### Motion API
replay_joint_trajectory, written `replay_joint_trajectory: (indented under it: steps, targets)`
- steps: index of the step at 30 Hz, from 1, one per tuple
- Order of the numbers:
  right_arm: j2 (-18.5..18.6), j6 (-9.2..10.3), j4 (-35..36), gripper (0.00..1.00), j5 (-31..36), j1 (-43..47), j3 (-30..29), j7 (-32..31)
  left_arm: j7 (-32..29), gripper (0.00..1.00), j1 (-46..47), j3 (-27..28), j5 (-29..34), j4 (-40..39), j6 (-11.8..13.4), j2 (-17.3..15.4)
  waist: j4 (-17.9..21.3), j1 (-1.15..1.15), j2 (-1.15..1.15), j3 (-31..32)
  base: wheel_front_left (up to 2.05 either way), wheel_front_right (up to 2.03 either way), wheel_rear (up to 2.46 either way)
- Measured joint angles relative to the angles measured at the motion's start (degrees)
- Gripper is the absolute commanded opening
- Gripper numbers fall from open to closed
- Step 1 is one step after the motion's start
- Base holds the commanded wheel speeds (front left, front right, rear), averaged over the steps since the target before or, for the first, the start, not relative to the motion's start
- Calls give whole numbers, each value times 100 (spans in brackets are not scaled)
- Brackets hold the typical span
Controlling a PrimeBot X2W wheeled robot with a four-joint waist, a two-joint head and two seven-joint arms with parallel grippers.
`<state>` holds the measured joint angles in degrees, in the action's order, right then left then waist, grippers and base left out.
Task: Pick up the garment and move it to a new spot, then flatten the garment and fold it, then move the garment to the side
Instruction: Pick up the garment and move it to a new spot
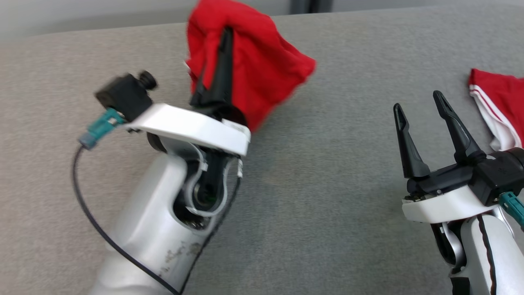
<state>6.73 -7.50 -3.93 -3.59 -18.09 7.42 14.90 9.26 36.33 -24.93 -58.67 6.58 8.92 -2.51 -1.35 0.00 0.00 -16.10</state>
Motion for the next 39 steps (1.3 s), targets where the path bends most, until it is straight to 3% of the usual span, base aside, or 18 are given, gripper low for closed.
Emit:
replay_joint_trajectory:
  steps: [3, 8, 10, 11, 12, 17, 22, 27, 33, 39]
  targets:
    - [-55, 0, -1, 100, -4, -18, -55, 7, 278, 0, -91, -466, -90, 62, 322, -19, 243, 0, 0, -87, 0, 0, 0]
    - [-121, 0, 97, 100, -26, -40, -85, 9, 425, 0, -94, -1117, 187, 767, 502, -16, 578, 0, 0, -242, 0, 0, 0]
    - [-145, 0, 113, 100, -27, -40, -89, 9, 439, 38, -92, -1335, 247, 1080, 477, -24, 659, 0, 0, -308, 0, 0, 0]
    - [-153, 0, 112, 100, -27, -39, -88, 10, 438, 84, -90, -1458, 327, 1249, 467, -32, 687, 0, 0, -335, 0, 0, 0]
    - [-162, 0, 107, 100, -31, -39, -83, 10, 414, 100, -86, -1601, 399, 1401, 420, -33, 708, 0, 0, -357, 0, 0, 0]
    - [-197, 0, 83, 100, -41, -38, -65, 9, 297, 100, -31, -2001, 636, 1994, 296, -22, 671, 0, 0, -387, 0, 0, 0]
    - [-187, 0, 53, 100, -15, -38, -64, 9, 478, 100, 135, -1773, 737, 2093, 221, -82, 498, 0, 0, -356, 0, 0, 0]
    - [-112, 0, -23, 100, 7, 25, -55, 10, 552, 100, 160, -938, 1054, 1612, 224, -469, 266, 0, 0, -192, 0, 0, 0]
    - [-65, 0, -121, 100, -18, 162, 11, 10, 566, 100, -435, 123, 2074, 993, 396, -1046, 74, 0, 0, 63, 0, 0, 0]
    - [-5, 0, -322, 100, -69, 408, 77, 10, 566, 100, -1470, 910, 2622, 570, 96, -1102, -102, 0, 0, 289, 0, 0, 0]
